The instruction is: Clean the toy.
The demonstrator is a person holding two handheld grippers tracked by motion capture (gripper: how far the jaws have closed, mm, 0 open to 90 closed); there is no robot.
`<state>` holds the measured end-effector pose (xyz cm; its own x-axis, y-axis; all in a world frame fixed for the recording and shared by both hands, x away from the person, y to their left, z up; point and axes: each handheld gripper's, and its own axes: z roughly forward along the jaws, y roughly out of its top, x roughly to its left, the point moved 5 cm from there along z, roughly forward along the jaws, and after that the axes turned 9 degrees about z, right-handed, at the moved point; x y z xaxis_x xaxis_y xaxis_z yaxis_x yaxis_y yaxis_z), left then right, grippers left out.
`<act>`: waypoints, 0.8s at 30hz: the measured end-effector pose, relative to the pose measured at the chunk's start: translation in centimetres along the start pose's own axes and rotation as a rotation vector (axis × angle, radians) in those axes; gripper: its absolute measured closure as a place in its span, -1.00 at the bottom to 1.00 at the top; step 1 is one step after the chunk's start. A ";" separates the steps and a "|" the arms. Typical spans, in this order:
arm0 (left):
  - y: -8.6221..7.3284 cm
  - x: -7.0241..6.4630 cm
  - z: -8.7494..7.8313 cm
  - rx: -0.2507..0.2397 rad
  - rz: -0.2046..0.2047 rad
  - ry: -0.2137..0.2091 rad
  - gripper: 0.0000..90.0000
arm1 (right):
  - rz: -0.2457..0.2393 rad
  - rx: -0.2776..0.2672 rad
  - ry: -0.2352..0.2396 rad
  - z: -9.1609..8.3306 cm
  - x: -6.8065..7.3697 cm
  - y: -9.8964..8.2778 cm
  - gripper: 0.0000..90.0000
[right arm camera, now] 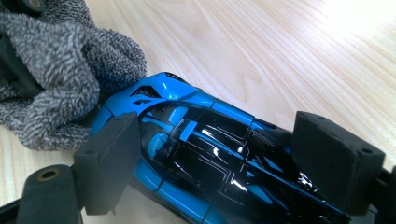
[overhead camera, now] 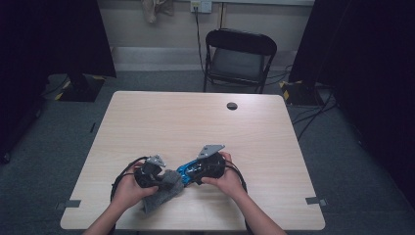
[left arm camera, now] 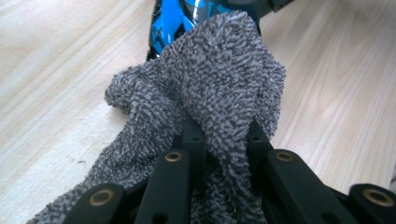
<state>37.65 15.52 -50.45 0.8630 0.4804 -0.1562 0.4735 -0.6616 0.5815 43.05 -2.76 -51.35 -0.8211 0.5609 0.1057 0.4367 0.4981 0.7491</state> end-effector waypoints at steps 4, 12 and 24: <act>-0.1 0.3 -0.1 0.001 -0.008 0.001 0.71 | -0.002 0.025 -0.031 -0.1 0.1 0.2 -0.65; 0.3 0.8 -0.3 -0.005 -0.014 0.012 0.71 | 0.030 0.030 -0.074 -2.0 0.2 0.7 -0.59; 1.5 2.3 -1.9 -0.061 -0.028 0.059 0.71 | 0.075 0.036 -0.107 -2.4 -0.3 -1.4 -0.56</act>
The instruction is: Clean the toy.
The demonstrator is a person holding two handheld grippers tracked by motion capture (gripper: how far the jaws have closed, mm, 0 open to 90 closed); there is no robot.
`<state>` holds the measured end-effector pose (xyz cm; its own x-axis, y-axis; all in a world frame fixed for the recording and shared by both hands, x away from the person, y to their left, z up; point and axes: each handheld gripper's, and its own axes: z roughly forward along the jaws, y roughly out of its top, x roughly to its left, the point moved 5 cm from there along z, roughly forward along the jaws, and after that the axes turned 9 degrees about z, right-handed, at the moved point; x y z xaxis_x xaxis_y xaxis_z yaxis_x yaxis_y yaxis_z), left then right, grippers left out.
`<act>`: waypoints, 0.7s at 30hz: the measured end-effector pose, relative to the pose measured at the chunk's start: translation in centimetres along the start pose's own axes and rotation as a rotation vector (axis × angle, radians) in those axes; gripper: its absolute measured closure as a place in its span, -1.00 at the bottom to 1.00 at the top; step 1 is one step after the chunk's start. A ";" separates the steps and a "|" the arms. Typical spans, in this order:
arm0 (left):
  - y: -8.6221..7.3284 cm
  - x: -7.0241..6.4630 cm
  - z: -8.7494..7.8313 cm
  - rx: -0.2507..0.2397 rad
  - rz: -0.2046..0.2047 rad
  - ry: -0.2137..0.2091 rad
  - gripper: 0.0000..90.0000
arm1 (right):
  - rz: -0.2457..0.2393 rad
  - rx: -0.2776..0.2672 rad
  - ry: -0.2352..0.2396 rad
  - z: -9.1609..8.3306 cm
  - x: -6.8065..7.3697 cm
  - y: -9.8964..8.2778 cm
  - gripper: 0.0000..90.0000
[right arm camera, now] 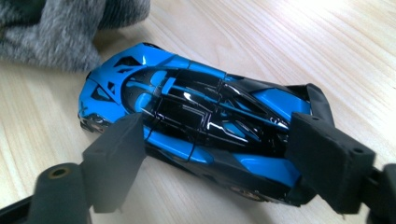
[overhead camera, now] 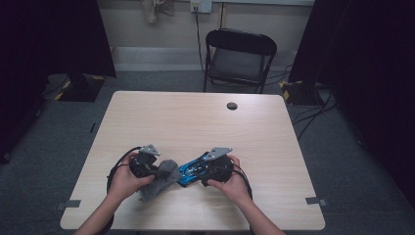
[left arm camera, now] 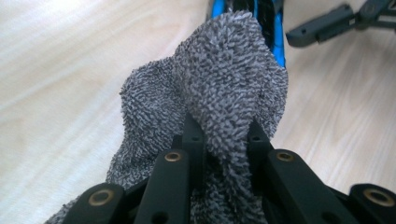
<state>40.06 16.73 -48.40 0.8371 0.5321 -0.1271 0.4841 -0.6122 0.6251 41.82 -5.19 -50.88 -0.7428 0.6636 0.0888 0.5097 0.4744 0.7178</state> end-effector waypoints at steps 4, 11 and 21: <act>0.1 0.2 0.2 0.006 0.010 0.014 0.71 | 0.005 0.001 0.008 0.0 0.0 -0.1 -0.57; -0.4 2.5 0.7 -0.012 -0.067 0.098 0.70 | 0.003 -0.004 -0.001 0.0 0.0 0.0 -0.58; -0.9 0.9 2.4 0.040 0.009 0.065 0.69 | 0.035 -0.023 -0.031 0.3 0.4 0.5 -0.68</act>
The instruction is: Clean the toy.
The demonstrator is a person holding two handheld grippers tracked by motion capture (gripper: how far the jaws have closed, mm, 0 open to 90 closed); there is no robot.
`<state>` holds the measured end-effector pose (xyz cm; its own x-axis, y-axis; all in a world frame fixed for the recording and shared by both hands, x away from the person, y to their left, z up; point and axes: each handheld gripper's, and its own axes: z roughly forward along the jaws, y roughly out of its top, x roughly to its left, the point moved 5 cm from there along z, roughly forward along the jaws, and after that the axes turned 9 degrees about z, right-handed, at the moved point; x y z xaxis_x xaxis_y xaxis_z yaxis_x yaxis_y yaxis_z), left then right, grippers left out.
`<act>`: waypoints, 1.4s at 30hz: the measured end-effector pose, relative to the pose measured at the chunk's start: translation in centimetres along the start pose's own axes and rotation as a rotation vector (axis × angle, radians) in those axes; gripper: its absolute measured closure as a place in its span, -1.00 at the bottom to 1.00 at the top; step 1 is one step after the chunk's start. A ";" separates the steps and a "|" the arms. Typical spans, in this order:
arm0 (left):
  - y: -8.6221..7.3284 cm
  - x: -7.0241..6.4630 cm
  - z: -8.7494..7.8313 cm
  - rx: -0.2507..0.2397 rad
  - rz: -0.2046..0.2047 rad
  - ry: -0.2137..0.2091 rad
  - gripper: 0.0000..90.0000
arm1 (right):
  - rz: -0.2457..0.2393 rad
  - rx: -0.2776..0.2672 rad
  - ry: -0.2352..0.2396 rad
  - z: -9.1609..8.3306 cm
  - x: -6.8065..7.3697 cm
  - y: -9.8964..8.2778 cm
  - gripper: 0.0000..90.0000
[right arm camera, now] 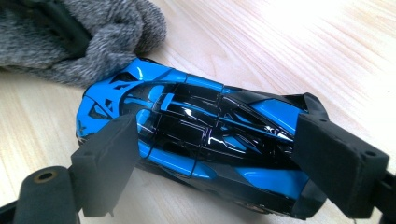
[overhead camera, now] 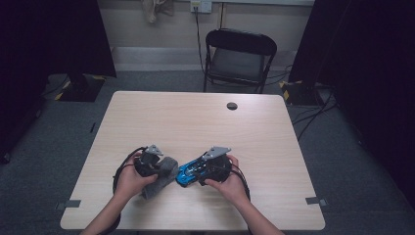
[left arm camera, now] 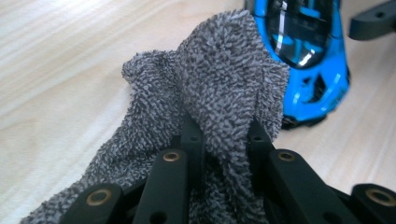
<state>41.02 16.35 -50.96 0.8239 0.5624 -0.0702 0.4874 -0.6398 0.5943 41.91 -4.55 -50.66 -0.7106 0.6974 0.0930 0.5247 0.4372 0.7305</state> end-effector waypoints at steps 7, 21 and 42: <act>-0.3 -2.0 -0.2 0.026 0.053 -0.037 0.69 | -0.012 0.013 -0.004 0.2 0.4 -0.1 -0.68; 0.1 -5.2 -0.1 0.046 0.120 -0.095 0.68 | -0.025 0.020 0.009 0.4 0.9 0.0 -0.68; 0.7 -1.8 -0.1 0.003 0.028 -0.018 0.68 | -0.018 0.010 0.010 0.4 0.7 -0.1 -0.68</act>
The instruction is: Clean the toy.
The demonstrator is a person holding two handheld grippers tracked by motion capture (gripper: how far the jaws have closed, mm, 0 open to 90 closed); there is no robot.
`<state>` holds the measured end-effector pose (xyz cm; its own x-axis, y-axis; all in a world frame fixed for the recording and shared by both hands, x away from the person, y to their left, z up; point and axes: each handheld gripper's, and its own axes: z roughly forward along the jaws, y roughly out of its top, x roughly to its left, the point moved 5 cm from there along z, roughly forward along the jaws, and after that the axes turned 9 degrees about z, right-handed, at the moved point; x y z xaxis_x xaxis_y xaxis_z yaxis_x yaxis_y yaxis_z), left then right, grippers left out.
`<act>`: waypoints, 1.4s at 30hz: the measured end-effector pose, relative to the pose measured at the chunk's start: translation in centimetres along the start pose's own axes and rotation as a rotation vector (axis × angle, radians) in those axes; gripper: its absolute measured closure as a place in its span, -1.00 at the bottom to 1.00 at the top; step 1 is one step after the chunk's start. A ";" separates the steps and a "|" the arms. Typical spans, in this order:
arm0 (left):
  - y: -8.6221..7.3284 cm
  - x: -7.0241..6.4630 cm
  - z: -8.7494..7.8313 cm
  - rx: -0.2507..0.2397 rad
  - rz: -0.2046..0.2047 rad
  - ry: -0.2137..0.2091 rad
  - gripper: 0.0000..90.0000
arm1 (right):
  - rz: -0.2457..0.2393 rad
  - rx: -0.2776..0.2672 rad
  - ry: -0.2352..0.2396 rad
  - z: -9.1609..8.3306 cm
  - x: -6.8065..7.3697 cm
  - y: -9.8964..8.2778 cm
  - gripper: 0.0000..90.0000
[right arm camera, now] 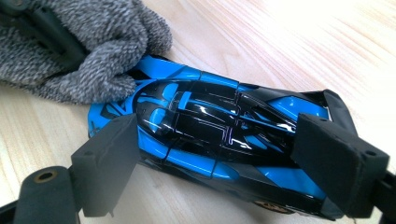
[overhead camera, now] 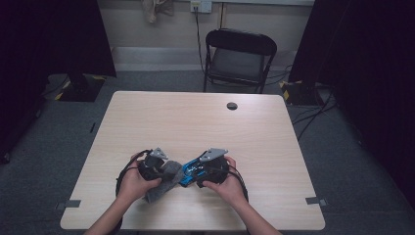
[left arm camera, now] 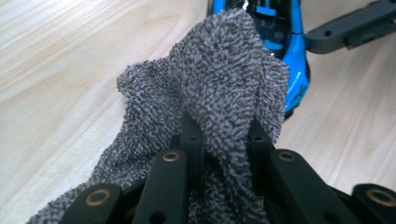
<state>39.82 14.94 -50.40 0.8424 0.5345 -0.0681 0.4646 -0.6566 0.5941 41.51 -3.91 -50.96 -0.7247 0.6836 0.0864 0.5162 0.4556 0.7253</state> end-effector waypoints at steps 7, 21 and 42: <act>-0.4 -1.4 -0.1 0.001 0.004 -0.062 0.69 | 0.010 -0.005 0.000 0.0 0.0 0.0 -0.69; 0.8 -0.6 -2.1 -0.045 0.000 -0.055 0.68 | 0.023 -0.001 0.002 0.0 0.0 0.1 -0.67; 6.6 5.9 2.3 -0.030 -0.016 0.055 0.67 | 0.022 -0.023 0.002 0.0 0.0 -0.1 -0.69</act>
<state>48.53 12.53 -48.71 0.8184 0.5737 -0.0338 0.4686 -0.6320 0.6172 41.46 -3.95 -51.07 -0.7143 0.6921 0.1038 0.5214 0.4274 0.7385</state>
